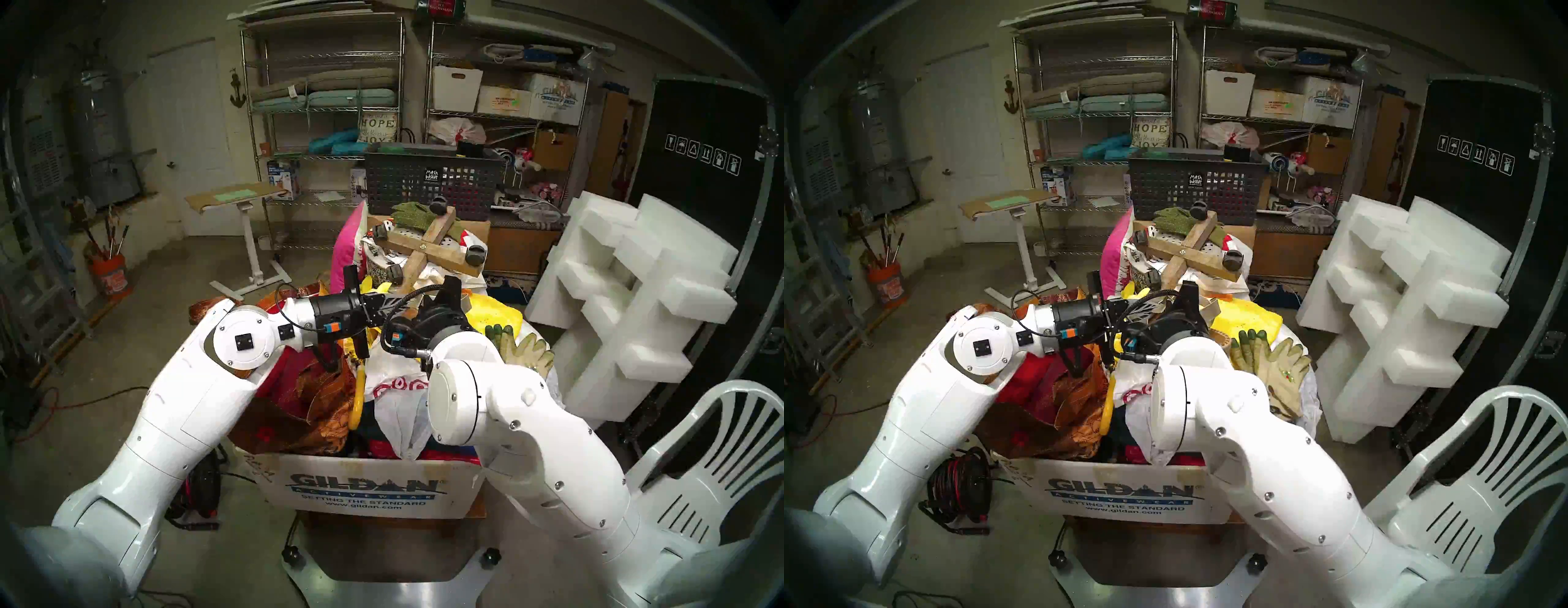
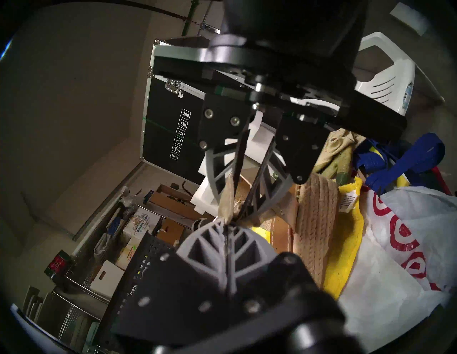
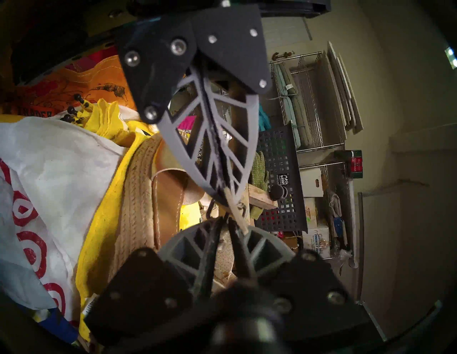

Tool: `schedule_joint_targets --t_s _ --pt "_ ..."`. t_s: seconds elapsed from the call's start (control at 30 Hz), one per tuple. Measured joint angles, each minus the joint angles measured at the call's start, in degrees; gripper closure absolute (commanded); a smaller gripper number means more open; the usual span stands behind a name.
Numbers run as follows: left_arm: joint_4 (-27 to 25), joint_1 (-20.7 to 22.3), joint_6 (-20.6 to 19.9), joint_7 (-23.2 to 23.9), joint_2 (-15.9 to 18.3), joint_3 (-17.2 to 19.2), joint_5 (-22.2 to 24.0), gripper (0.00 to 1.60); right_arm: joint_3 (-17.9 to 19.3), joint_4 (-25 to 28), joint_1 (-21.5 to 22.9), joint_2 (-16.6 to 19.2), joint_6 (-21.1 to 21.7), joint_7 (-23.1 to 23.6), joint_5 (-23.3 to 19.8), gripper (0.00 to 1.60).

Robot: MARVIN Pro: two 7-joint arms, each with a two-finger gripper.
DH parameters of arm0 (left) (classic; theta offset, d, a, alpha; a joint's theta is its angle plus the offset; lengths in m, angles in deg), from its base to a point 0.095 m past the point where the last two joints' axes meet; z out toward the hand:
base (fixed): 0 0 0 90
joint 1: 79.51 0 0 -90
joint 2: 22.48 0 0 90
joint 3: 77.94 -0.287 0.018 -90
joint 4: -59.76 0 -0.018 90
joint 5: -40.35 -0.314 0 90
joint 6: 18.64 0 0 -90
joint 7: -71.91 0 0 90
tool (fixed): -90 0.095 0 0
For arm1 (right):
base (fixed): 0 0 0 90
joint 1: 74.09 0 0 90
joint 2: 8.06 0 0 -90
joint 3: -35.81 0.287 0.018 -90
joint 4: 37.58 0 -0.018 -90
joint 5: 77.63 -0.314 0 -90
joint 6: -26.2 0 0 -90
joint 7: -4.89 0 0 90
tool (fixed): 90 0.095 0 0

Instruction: Unbuckle a shoe

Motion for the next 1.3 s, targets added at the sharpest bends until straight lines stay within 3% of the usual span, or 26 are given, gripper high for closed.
schedule_joint_targets --t_s 0.3,0.37,0.43,0.87,1.3 --pt "0.0 0.0 0.0 0.2 0.0 0.0 0.0 1.6 -0.2 -0.6 0.5 -0.4 -0.6 0.0 0.0 1.05" --pt "0.1 0.0 0.0 0.2 -0.1 0.0 0.0 1.6 -0.3 -0.8 0.6 -0.5 -0.7 0.0 0.0 1.15" --pt "0.2 0.0 0.0 0.2 -0.1 0.0 0.0 1.6 -0.3 -0.9 0.7 -0.6 -0.8 0.0 -0.1 1.59" --pt "0.6 -0.2 0.0 0.0 -0.2 0.2 -0.2 1.6 -0.5 -0.9 0.9 -0.3 -0.8 0.0 -0.2 1.6" --pt "0.7 -0.2 0.1 -0.7 -0.9 0.2 -0.3 1.6 0.5 1.5 -1.4 2.7 -0.8 1.2 -0.2 1.6"
